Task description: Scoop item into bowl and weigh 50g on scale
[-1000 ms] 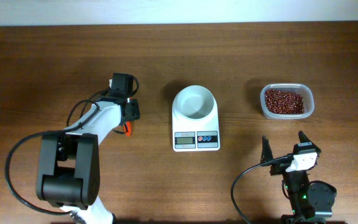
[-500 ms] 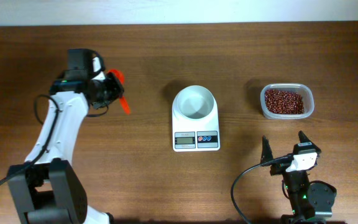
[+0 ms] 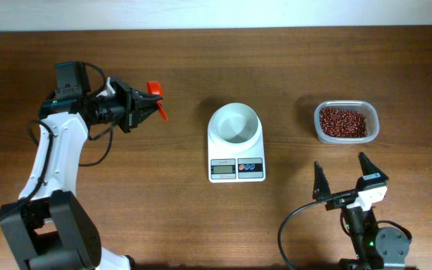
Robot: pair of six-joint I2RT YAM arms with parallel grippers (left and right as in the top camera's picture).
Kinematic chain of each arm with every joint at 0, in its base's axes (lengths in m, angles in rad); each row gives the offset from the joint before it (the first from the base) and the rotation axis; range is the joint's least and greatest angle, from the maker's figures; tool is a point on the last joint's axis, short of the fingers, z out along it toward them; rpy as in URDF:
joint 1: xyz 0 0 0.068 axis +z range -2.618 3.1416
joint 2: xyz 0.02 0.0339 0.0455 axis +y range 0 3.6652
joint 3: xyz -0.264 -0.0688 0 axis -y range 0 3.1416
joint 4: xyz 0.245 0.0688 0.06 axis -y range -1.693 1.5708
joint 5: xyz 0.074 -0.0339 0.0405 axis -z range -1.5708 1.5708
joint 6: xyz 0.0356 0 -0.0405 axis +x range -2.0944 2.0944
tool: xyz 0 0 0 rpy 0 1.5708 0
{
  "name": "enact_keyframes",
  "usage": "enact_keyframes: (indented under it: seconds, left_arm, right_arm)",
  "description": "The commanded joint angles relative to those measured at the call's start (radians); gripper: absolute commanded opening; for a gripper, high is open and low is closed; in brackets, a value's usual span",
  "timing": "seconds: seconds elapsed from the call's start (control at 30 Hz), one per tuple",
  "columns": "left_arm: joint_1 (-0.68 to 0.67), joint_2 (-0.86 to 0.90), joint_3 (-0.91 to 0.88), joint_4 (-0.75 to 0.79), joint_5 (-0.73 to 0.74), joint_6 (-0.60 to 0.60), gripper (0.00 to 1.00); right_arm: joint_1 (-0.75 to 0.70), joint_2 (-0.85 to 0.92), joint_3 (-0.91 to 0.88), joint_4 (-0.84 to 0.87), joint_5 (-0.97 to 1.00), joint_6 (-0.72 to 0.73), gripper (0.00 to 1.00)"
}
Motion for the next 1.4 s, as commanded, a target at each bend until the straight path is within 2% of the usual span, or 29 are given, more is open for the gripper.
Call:
enact_keyframes:
  seconds: [0.0,0.07,0.17,0.3,0.4,0.47,0.5,0.53,0.6,0.63,0.73,0.9,1.07,1.13,1.37]
  left_arm:
    - [0.003,-0.014,0.018,0.002,0.046,-0.032,0.0]
    - [0.003,-0.014,0.018,0.002,0.046,-0.031,0.0]
    - [0.003,-0.014,0.019,0.001,0.047,-0.032,0.0]
    - [0.003,-0.014,0.018,0.001,0.093,-0.133,0.0]
    - [0.003,-0.014,0.018,0.001,0.14,-0.154,0.0]
    - [0.003,-0.014,0.018,0.002,0.186,-0.18,0.0]
    - [0.003,-0.014,0.018,0.002,0.194,-0.179,0.0]
    - [0.003,-0.014,0.018,0.001,0.196,-0.169,0.0]
    - [0.002,-0.014,0.018,0.001,0.196,-0.169,0.0]
    - [0.0,-0.014,0.018,0.001,0.196,-0.169,0.0]
    - [-0.023,-0.014,0.018,0.001,0.196,-0.169,0.0]
    - [-0.08,-0.014,0.018,0.001,0.192,-0.196,0.0]
    - [-0.134,-0.014,0.018,0.0,0.139,-0.285,0.0]
    - [-0.156,-0.014,0.018,0.001,0.138,-0.303,0.0]
    - [-0.222,-0.014,0.018,0.002,-0.009,-0.321,0.0]
  right_arm:
    - [0.005,0.112,0.177,-0.003,-0.031,0.058,0.99]
    - [0.005,0.268,0.347,-0.064,-0.035,0.058,0.99]
    - [0.005,0.64,0.753,-0.309,-0.079,0.058,0.99]
    - [0.005,1.098,1.357,-0.796,-0.201,0.058,0.99]
    - [0.005,1.286,1.568,-0.919,-0.381,0.069,0.99]
    - [0.005,1.357,1.588,-0.909,-0.573,0.106,0.99]
    - [0.008,1.385,1.588,-0.907,-0.634,0.107,0.94]
    - [0.019,1.415,1.588,-0.916,-0.66,0.108,0.74]
    - [0.085,1.464,1.588,-0.93,-0.658,0.115,0.54]
    - [0.135,1.482,1.588,-0.928,-0.608,0.143,0.52]
    - [0.301,1.507,1.588,-0.906,-0.276,0.269,0.6]
    - [0.529,1.513,1.588,-0.793,-0.001,0.346,0.63]
    - [0.683,1.559,1.588,-0.756,0.116,0.421,0.63]
    - [0.71,1.586,1.588,-0.752,0.116,0.421,0.63]
    - [0.757,1.66,1.588,-0.725,0.116,0.433,0.62]
